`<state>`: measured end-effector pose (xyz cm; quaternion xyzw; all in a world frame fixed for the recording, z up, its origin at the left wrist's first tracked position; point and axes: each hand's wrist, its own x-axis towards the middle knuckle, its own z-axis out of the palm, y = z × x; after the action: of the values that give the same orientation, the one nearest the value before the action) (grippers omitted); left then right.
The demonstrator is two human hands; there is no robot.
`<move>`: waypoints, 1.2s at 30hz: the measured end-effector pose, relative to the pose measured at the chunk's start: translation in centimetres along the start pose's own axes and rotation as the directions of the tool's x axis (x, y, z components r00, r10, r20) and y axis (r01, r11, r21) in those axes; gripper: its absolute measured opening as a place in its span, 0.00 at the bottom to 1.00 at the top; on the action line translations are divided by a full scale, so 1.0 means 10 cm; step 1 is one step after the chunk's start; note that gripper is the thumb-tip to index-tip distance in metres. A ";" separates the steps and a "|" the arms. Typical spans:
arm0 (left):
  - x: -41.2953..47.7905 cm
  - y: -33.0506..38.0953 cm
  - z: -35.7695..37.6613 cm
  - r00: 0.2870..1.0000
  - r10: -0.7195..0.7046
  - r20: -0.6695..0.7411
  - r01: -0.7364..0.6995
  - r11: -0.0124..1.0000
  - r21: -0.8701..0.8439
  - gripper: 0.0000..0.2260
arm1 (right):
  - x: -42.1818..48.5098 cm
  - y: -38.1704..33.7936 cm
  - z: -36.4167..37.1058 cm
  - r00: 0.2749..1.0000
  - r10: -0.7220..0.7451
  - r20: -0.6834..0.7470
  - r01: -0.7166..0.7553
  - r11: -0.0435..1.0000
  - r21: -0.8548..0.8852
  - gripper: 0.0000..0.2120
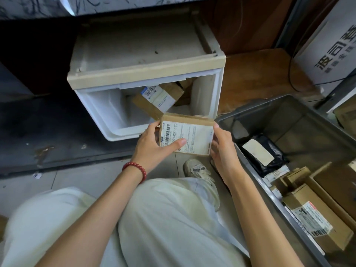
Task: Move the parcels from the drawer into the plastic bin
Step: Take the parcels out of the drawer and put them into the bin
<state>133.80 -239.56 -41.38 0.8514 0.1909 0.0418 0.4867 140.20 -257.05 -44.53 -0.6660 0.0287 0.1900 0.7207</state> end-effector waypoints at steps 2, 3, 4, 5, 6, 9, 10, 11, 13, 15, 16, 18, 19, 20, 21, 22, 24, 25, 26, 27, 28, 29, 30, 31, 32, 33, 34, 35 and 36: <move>0.06 0.03 0.05 1.000 -0.001 -0.030 0.001 1.000 0.003 0.39 | 0.01 0.02 -0.03 0.998 0.034 -0.050 -0.032 0.999 0.031 0.30; 0.09 0.04 0.06 0.999 -0.009 -0.036 0.009 1.000 0.000 0.42 | 0.02 0.03 -0.05 0.996 0.044 -0.075 -0.041 0.998 0.040 0.29; 0.11 0.05 0.08 0.999 -0.023 -0.039 0.023 1.000 -0.002 0.44 | 0.03 0.04 -0.06 0.995 0.052 -0.088 -0.048 0.998 0.051 0.28; 0.14 0.06 0.10 0.999 -0.037 -0.037 0.037 0.999 0.003 0.45 | 0.05 0.04 -0.07 0.994 0.065 -0.092 -0.060 0.996 0.062 0.27; 0.15 0.07 0.12 0.998 -0.049 -0.028 0.049 0.999 0.018 0.45 | 0.05 0.04 -0.08 0.993 0.081 -0.088 -0.075 0.994 0.075 0.26; 0.17 0.08 0.16 0.999 -0.034 0.020 0.033 0.997 0.068 0.39 | 0.05 0.04 -0.10 0.993 0.097 -0.064 -0.090 0.991 0.095 0.20; 0.18 0.07 0.17 0.999 -0.023 0.024 0.021 0.997 0.068 0.37 | 0.05 0.04 -0.11 0.993 0.104 -0.060 -0.098 0.991 0.094 0.21; 0.19 0.07 0.17 1.000 -0.014 0.022 0.012 0.998 0.056 0.36 | 0.05 0.05 -0.11 0.992 0.108 -0.058 -0.103 0.991 0.088 0.23; 0.20 0.05 0.18 1.000 0.007 0.018 -0.007 1.000 0.018 0.34 | 0.05 0.07 -0.12 0.994 0.097 -0.052 -0.092 0.990 0.103 0.26; 0.20 0.05 0.19 1.000 0.023 0.019 -0.023 1.000 -0.008 0.32 | 0.05 0.08 -0.12 0.997 0.060 -0.039 -0.054 0.988 0.146 0.24; 0.20 0.06 0.20 1.000 0.026 0.014 -0.025 1.000 -0.018 0.32 | 0.05 0.08 -0.13 0.999 0.042 -0.033 -0.037 0.988 0.152 0.22; 0.21 0.07 0.20 0.999 0.028 -0.015 -0.029 0.999 -0.036 0.29 | 0.06 0.08 -0.16 0.998 0.023 -0.054 -0.012 0.981 0.194 0.23; 0.22 0.07 0.20 0.999 0.033 -0.028 -0.035 0.999 -0.041 0.29 | 0.06 0.08 -0.18 0.997 0.041 -0.065 -0.024 0.970 0.241 0.25; 0.22 0.08 0.20 0.999 0.042 -0.032 -0.043 0.998 -0.040 0.29 | 0.06 0.08 -0.21 0.996 0.048 -0.075 -0.026 0.963 0.270 0.27; 0.23 0.09 0.21 0.998 0.050 -0.023 -0.051 0.998 -0.037 0.30 | 0.07 0.08 -0.24 0.997 0.033 -0.067 -0.014 0.964 0.265 0.26; 0.23 0.10 0.22 0.998 0.055 -0.005 -0.055 0.998 -0.033 0.33 | 0.06 0.07 -0.26 0.999 0.001 -0.053 0.011 0.973 0.230 0.24; 0.22 0.10 0.26 0.997 0.061 0.045 -0.061 0.998 0.003 0.39 | 0.02 0.06 -0.29 0.998 -0.027 -0.058 0.035 0.988 0.153 0.19; 0.22 0.12 0.28 0.995 0.069 0.068 -0.072 0.996 0.046 0.41 | 0.01 0.06 -0.32 0.996 -0.029 -0.089 0.040 0.991 0.127 0.17; 0.22 0.14 0.29 0.993 0.082 0.087 -0.090 0.992 0.092 0.41 | 0.00 0.06 -0.34 0.992 -0.040 -0.121 0.054 0.992 0.115 0.16; 0.22 0.17 0.30 0.990 0.097 0.104 -0.109 0.987 0.117 0.41 | 0.00 0.06 -0.37 0.988 -0.049 -0.145 0.066 0.991 0.114 0.16; 0.22 0.20 0.32 0.987 0.106 0.118 -0.119 0.987 0.105 0.39 | -0.01 0.05 -0.39 0.986 -0.046 -0.162 0.067 0.989 0.129 0.16; 0.21 0.24 0.33 0.986 0.107 0.128 -0.115 0.992 0.058 0.38 | -0.03 0.02 -0.41 0.985 -0.030 -0.171 0.056 0.987 0.148 0.18; 0.20 0.28 0.34 0.986 0.101 0.133 -0.102 0.995 -0.003 0.36 | -0.05 -0.01 -0.44 0.984 -0.009 -0.176 0.037 0.987 0.157 0.21; 0.19 0.33 0.36 0.986 0.098 0.136 -0.091 0.994 -0.053 0.34 | -0.08 -0.03 -0.48 0.982 0.003 -0.191 0.025 0.990 0.141 0.23; 0.18 0.38 0.39 0.985 0.103 0.139 -0.093 0.992 -0.080 0.33 | -0.12 -0.03 -0.53 0.977 -0.005 -0.212 0.028 0.994 0.105 0.23; 0.18 0.44 0.44 0.982 0.119 0.144 -0.107 0.991 -0.085 0.31 | -0.19 -0.02 -0.59 0.972 -0.026 -0.232 0.041 0.997 0.058 0.21; 0.18 0.50 0.52 0.978 0.142 0.152 -0.132 0.989 -0.071 0.29 | -0.25 -0.01 -0.66 0.968 -0.050 -0.247 0.055 0.998 0.016 0.21; 0.18 0.57 0.60 0.973 0.168 0.159 -0.163 0.986 -0.043 0.29 | -0.32 0.01 -0.74 0.964 -0.067 -0.256 0.067 0.998 -0.007 0.21; 0.18 0.63 0.69 0.966 0.197 0.166 -0.198 0.980 -0.011 0.28 | -0.37 0.03 -0.82 0.961 -0.076 -0.267 0.076 0.997 -0.012 0.21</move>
<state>139.02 -247.33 -39.88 0.8680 0.0639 0.0186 0.4921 138.45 -265.85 -44.66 -0.6868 0.1000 0.0708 0.7165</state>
